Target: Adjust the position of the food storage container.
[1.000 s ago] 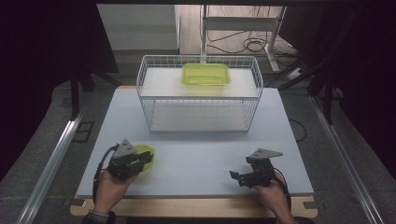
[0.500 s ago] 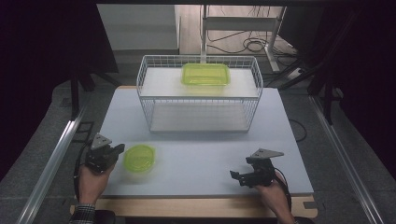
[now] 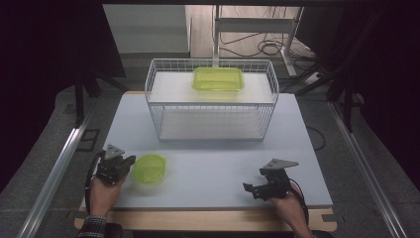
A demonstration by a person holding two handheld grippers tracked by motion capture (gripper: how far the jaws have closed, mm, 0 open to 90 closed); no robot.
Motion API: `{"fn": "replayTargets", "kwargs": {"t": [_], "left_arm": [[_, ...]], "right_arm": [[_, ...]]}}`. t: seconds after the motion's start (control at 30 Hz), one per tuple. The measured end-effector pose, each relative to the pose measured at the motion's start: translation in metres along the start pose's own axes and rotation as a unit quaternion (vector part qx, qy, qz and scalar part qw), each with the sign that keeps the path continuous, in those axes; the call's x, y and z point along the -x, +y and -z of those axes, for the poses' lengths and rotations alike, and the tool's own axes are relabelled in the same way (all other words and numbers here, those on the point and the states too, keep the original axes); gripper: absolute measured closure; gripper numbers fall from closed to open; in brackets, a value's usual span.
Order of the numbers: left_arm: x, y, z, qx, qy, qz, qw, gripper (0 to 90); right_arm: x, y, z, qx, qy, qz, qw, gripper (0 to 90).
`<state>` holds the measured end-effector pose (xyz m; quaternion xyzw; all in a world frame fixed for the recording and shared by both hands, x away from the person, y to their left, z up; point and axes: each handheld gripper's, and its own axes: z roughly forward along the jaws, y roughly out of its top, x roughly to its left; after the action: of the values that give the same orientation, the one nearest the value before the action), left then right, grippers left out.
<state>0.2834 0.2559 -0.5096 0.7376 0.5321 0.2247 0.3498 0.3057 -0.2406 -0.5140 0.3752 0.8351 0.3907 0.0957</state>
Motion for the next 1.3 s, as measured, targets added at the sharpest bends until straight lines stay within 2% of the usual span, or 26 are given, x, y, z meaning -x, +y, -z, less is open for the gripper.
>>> {"fn": "replayTargets", "kwargs": {"t": [0.23,0.37,0.47,0.6,0.77,0.8,0.83,0.87,0.93,1.0,1.07,1.1,1.23,1.3], "left_arm": [[0.015,0.003,-0.003,0.001,-0.011,-0.007,0.9999,89.9],[0.029,0.006,-0.006,0.0,-0.024,-0.017,0.9996,89.9],[0.043,0.007,-0.007,0.001,-0.041,-0.023,0.9989,89.9],[0.052,0.009,-0.007,0.006,-0.043,-0.033,0.9985,89.6],[0.046,0.005,-0.004,0.01,-0.035,-0.021,0.9991,88.8],[0.041,-0.001,-0.004,-0.003,-0.036,-0.019,0.9992,89.3],[0.041,-0.001,-0.004,-0.003,-0.036,-0.019,0.9992,89.7],[0.038,-0.007,-0.005,-0.02,-0.046,-0.022,0.9985,89.8],[0.038,-0.011,-0.007,-0.033,-0.057,-0.026,0.9975,89.9],[0.04,-0.012,-0.008,-0.04,-0.073,-0.035,0.9959,89.9],[0.042,-0.012,-0.009,-0.043,-0.081,-0.038,0.9951,89.9],[0.047,-0.012,-0.011,-0.048,-0.094,-0.044,0.9934,89.9],[0.053,-0.013,-0.014,-0.055,-0.103,-0.05,0.9919,89.9],[0.06,-0.014,-0.015,-0.058,-0.116,-0.052,0.9902,89.9]], "right_arm": [[-0.001,0.0,-0.001,-0.003,0.0,0.002,1.0,9.7],[-0.001,0.0,-0.001,-0.005,0.0,0.003,1.0,9.8],[-0.001,0.0,-0.001,-0.005,0.0,0.003,1.0,9.8],[-0.001,0.0,-0.001,-0.006,0.0,0.004,1.0,9.8],[-0.001,-0.001,-0.001,-0.007,0.0,0.004,1.0,9.8],[-0.001,-0.001,-0.001,-0.007,0.0,0.003,1.0,9.8],[-0.001,-0.001,-0.001,-0.007,0.0,0.003,1.0,9.8],[-0.001,-0.001,-0.001,-0.007,-0.001,0.003,1.0,9.8],[-0.001,-0.001,-0.001,-0.007,0.0,0.003,1.0,9.8],[-0.001,-0.001,-0.001,-0.007,0.0,0.005,1.0,9.8],[-0.001,-0.001,-0.001,-0.007,-0.001,0.006,1.0,9.8],[-0.001,-0.001,-0.001,-0.007,-0.001,0.006,1.0,9.8],[-0.001,-0.001,-0.001,-0.007,-0.001,0.005,1.0,9.8],[-0.001,-0.001,-0.001,-0.007,-0.001,0.006,1.0,9.8]]}}
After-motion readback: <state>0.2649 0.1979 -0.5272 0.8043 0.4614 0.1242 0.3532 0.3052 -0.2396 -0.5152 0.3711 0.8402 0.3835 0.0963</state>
